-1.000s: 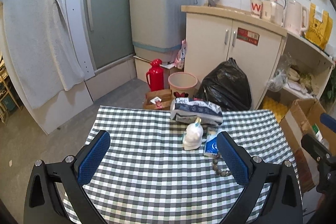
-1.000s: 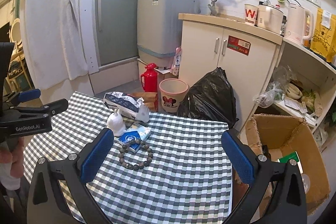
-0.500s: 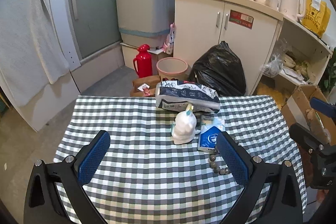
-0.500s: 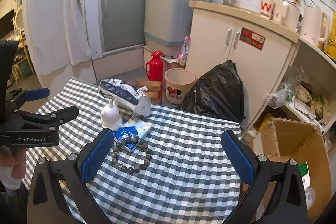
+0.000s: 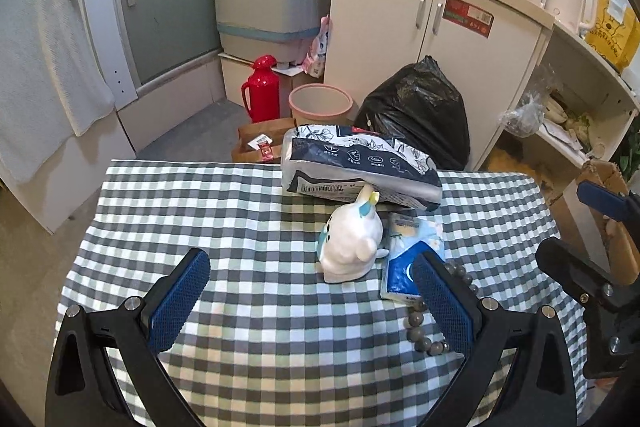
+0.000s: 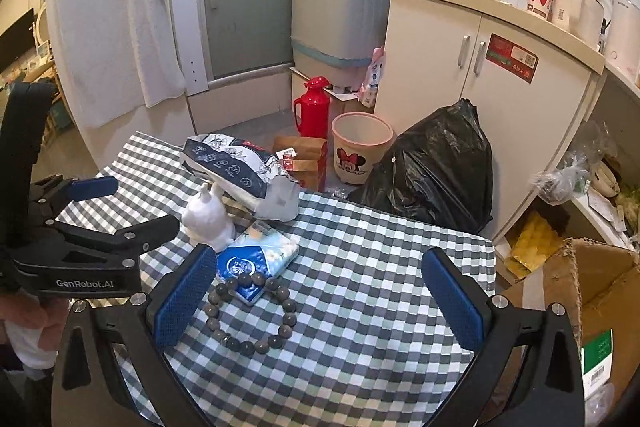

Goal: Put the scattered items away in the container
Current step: 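Grasp the white rabbit figurine with the left gripper while the right gripper approaches the floral tissue pack, then grasp the floral-print tissue pack with the right gripper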

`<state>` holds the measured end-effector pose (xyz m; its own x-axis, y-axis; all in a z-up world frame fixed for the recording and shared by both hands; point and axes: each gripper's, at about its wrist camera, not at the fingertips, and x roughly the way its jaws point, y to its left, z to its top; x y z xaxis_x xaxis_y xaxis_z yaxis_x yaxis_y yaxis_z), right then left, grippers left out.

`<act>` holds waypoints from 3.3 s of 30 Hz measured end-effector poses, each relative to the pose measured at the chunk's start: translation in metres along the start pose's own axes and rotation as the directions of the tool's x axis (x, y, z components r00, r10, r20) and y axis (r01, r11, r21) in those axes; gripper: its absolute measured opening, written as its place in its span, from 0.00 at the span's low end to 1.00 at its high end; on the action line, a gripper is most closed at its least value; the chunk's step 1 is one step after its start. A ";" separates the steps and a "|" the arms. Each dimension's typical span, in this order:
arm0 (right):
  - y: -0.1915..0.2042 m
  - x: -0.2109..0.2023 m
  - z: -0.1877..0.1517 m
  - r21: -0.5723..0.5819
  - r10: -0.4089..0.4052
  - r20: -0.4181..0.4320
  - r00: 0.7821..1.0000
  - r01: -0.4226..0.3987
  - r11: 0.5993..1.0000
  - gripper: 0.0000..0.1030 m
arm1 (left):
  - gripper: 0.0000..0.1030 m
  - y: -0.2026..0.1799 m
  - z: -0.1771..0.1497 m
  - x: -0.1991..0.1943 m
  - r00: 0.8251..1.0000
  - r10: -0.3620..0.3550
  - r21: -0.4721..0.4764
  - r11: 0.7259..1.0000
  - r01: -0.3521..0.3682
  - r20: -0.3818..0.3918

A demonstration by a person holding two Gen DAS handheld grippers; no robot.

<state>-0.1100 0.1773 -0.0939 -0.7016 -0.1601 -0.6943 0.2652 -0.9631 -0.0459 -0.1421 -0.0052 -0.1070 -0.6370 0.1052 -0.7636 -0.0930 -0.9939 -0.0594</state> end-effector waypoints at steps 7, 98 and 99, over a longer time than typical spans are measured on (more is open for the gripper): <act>-0.007 0.009 0.000 0.021 0.007 -0.009 1.000 -0.007 1.000 1.00 | 1.00 -0.006 0.005 0.023 0.999 -0.029 -0.004 1.000 0.029 -0.029; 0.091 0.098 0.026 -0.178 0.185 -0.140 0.973 -0.209 0.962 0.07 | 0.46 0.088 -0.011 -0.010 0.996 0.091 -0.143 0.986 -0.087 0.018; 0.089 0.094 0.027 -0.173 0.185 -0.131 0.974 -0.206 0.963 0.07 | 0.46 0.086 -0.010 -0.012 0.996 0.091 -0.140 0.986 -0.087 0.021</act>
<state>-0.1697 0.0711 -0.1438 -0.5481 -0.3054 -0.7787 0.5143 -0.8572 -0.0257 -0.1343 -0.0920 -0.1095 -0.6591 0.0152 -0.7519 0.0705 -0.9941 -0.0819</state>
